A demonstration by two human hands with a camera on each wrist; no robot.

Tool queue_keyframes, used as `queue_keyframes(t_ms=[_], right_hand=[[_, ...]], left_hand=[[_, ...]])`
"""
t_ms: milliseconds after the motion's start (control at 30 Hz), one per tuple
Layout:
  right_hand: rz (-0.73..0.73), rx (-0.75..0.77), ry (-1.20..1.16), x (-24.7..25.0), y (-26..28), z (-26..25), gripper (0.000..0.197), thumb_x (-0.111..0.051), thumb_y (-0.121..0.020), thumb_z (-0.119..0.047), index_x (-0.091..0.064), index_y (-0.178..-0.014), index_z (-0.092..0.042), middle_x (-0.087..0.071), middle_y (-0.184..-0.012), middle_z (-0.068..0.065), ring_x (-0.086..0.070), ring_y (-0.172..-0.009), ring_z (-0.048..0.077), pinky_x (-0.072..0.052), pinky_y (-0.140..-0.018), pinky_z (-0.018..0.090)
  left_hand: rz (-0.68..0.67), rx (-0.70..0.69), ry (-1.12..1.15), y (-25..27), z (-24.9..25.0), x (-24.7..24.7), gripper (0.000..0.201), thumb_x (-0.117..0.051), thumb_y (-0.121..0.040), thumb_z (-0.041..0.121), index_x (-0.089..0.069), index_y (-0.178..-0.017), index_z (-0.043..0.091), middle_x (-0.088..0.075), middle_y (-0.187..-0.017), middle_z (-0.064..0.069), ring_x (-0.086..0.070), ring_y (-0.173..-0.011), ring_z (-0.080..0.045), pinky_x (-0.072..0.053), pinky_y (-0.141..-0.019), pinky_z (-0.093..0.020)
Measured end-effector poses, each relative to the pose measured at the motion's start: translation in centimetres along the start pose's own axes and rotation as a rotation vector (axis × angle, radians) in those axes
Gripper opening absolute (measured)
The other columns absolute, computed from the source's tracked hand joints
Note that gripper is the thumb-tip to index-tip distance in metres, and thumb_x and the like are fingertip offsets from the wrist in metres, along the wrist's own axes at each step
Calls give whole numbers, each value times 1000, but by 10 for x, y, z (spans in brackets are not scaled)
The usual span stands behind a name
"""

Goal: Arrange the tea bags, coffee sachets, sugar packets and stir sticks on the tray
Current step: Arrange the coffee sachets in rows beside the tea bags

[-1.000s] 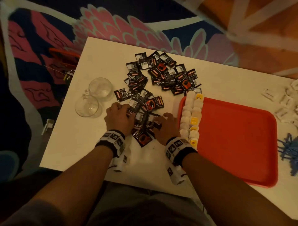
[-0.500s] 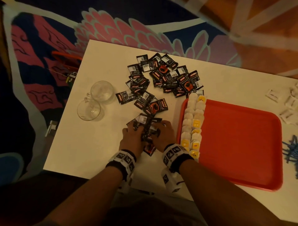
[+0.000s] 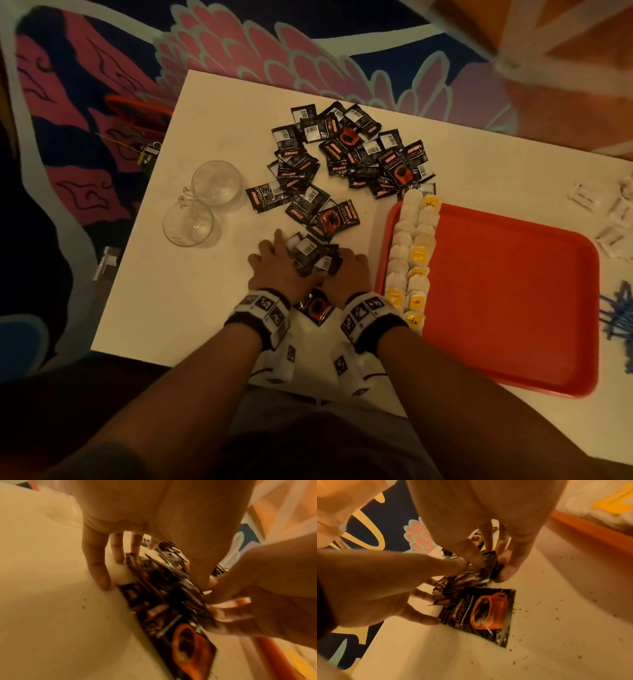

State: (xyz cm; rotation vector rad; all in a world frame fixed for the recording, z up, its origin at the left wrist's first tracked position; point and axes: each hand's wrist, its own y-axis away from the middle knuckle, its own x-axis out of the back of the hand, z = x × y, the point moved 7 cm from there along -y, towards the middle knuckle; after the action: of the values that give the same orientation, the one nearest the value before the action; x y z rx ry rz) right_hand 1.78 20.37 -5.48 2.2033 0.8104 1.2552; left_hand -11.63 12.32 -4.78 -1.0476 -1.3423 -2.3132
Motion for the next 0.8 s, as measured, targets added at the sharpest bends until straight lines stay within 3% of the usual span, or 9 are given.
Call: queue_keyframes(t_ms=[67, 133, 267, 400, 500, 600, 733, 800], right_hand=[[-53, 41, -3, -4, 2, -5, 54, -61, -89, -16, -44, -140, -16, -42, -134, 10, -49, -120, 29, -41, -92, 28], [-95, 70, 2, -6, 3, -6, 50, -61, -87, -14, -50, -136, -18, -49, -131, 10, -52, -119, 29, -43, -94, 31], [-73, 72, 31, -3, 8, 4, 60, -67, -84, -23, -42, -138, -19, -45, -135, 7, -47, -124, 28, -41, -100, 34], [-121, 164, 425, -13, 24, 12, 81, -75, -76, -43, -31, -139, -19, -36, -133, 6, -40, -121, 31, -42, -100, 42], [-76, 191, 516, -19, 28, 17, 57, -72, -81, -37, -43, -127, -18, -36, -127, 7, -41, -114, 31, -46, -91, 40], [-27, 163, 468, -15, 22, 20, 40, -64, -88, -32, -51, -121, -14, -39, -127, 8, -41, -115, 31, -44, -92, 39], [-4, 84, 274, -3, 12, 21, 40, -63, -89, -17, -41, -122, -12, -53, -120, 11, -55, -110, 32, -50, -87, 41], [-1, 10, 168, 1, 8, 24, 38, -61, -91, -18, -42, -123, -11, -60, -114, 13, -60, -104, 32, -50, -83, 38]], left_hand=[[-29, -4, -14, 1, 10, -13, 111, -71, -78, 61, -6, -157, 20, -18, -151, -10, -26, -135, -37, -40, -103, -52], [-19, 25, -18, 2, 13, -23, 100, -70, -83, 53, -11, -156, 19, -21, -148, -11, -30, -130, -37, -44, -97, -51], [-1, 41, 36, 2, 18, -30, 84, -74, -84, 39, -22, -147, 20, -30, -139, -12, -35, -126, -38, -46, -93, -51], [-7, 15, 50, -5, 17, -27, 71, -71, -87, 30, -28, -141, 14, -35, -136, -15, -39, -125, -41, -43, -99, -51], [-36, -26, 45, -10, 11, -23, 69, -71, -87, 26, -30, -140, 14, -40, -133, -16, -45, -122, -41, -43, -101, -51], [-78, -45, 65, -15, 1, -16, 69, -75, -83, 23, -34, -139, 15, -45, -129, -16, -52, -117, -41, -46, -99, -50], [-97, -61, 149, -17, -14, -4, 64, -80, -80, 18, -41, -131, 11, -55, -119, -11, -58, -108, -31, -47, -88, -38], [-145, -42, 261, -15, -19, -5, 57, -79, -82, 17, -41, -124, 16, -56, -112, -4, -58, -100, -24, -45, -83, -33]])
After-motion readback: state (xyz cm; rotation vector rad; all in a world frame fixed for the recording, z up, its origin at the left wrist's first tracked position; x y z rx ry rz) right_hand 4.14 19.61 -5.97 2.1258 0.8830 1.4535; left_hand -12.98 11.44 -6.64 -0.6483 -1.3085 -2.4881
